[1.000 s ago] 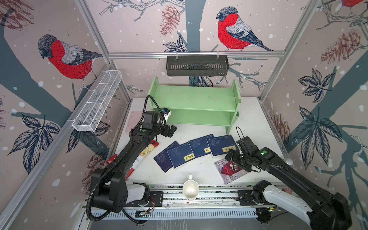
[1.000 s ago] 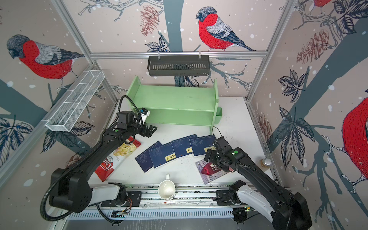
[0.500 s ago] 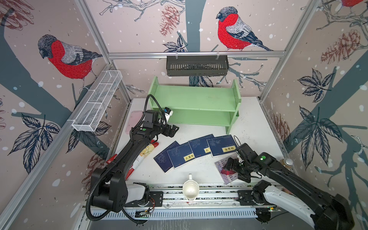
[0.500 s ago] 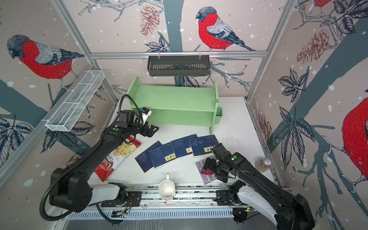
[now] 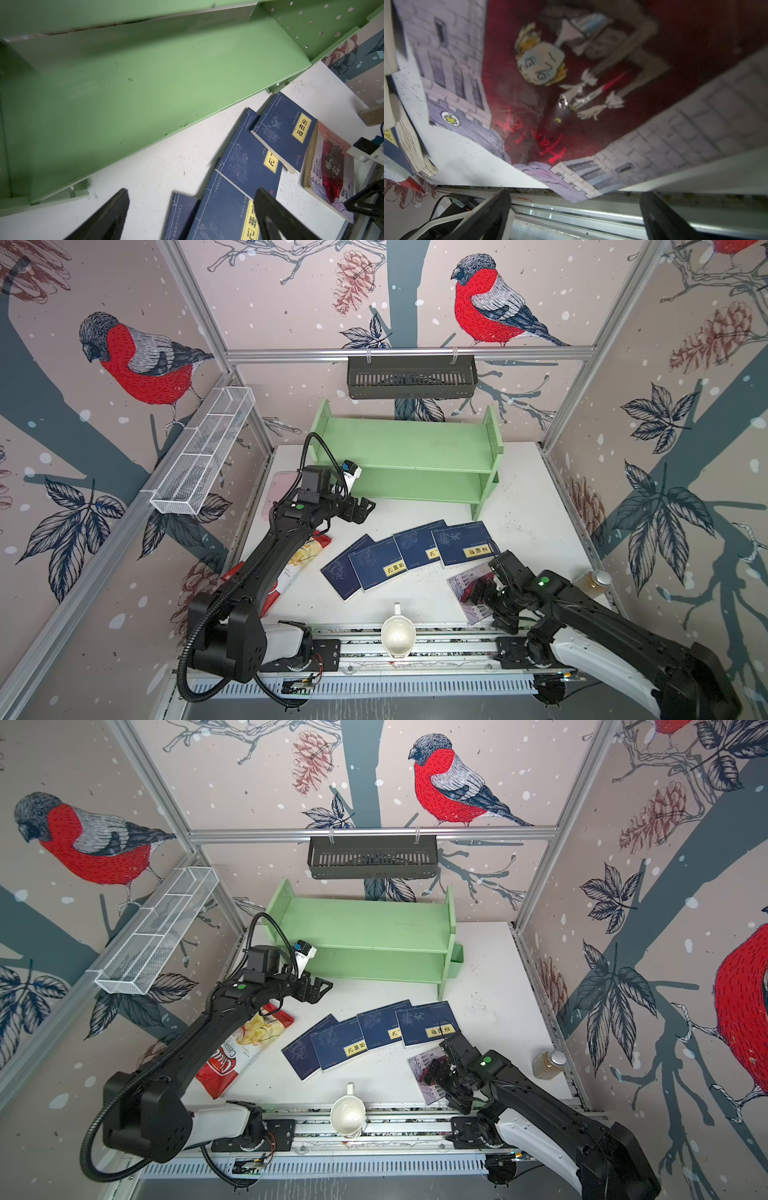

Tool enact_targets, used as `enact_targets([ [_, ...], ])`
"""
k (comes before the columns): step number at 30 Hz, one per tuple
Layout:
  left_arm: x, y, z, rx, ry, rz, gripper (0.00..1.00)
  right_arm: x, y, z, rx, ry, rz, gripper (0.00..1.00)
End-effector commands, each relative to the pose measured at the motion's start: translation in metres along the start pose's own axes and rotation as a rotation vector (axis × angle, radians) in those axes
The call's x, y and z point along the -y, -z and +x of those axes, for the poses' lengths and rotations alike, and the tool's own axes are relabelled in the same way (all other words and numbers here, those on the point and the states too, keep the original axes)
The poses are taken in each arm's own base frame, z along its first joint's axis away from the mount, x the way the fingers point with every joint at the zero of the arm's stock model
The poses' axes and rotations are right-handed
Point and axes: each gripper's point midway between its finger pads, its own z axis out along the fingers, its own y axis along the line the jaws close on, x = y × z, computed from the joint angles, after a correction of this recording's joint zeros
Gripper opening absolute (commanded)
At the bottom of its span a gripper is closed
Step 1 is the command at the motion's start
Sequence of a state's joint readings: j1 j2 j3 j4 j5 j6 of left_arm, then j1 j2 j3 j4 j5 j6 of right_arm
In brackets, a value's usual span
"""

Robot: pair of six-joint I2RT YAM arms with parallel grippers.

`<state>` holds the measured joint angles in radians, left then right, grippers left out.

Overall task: Stacking books/files
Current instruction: Move the book to the bottom-right of the table.

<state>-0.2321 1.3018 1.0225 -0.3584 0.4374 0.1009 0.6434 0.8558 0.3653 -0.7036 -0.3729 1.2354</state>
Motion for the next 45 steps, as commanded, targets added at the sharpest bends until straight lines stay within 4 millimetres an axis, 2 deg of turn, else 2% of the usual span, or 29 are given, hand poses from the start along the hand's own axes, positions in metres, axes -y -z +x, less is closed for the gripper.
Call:
enact_targets([
  [1, 0.007, 0.001, 0.004, -0.004, 0.011, 0.031, 0.94, -0.018, -0.003, -0.006, 0.020, -0.003, -0.077, 0.97],
  [7, 0.007, 0.003, 0.003, 0.006, 0.001, 0.023, 0.94, -0.033, 0.003, -0.010, 0.040, -0.008, -0.136, 0.89],
  [11, 0.006, 0.004, -0.001, 0.019, -0.005, 0.018, 0.94, -0.043, 0.004, -0.011, 0.044, -0.012, -0.185, 0.87],
  [20, 0.008, 0.005, -0.003, 0.029, -0.013, 0.016, 0.94, -0.048, 0.003, -0.017, 0.073, -0.019, -0.215, 0.89],
  [21, 0.007, 0.003, 0.004, 0.014, -0.009, 0.014, 0.94, -0.046, 0.002, -0.018, 0.077, -0.022, -0.210, 0.89],
  [27, 0.011, -0.002, 0.012, -0.006, -0.020, 0.041, 0.94, -0.039, 0.009, -0.028, 0.123, -0.008, -0.166, 0.90],
  [34, 0.041, -0.014, 0.019, -0.040, -0.015, 0.148, 0.93, -0.019, 0.030, -0.055, 0.241, 0.028, -0.043, 0.90],
  [40, 0.085, -0.032, 0.033, -0.126, -0.005, 0.286, 0.92, -0.002, 0.050, -0.077, 0.385, -0.009, 0.006, 0.94],
  [45, 0.124, -0.046, 0.031, -0.184, 0.020, 0.404, 0.92, 0.017, 0.060, -0.092, 0.463, -0.063, 0.057, 0.97],
])
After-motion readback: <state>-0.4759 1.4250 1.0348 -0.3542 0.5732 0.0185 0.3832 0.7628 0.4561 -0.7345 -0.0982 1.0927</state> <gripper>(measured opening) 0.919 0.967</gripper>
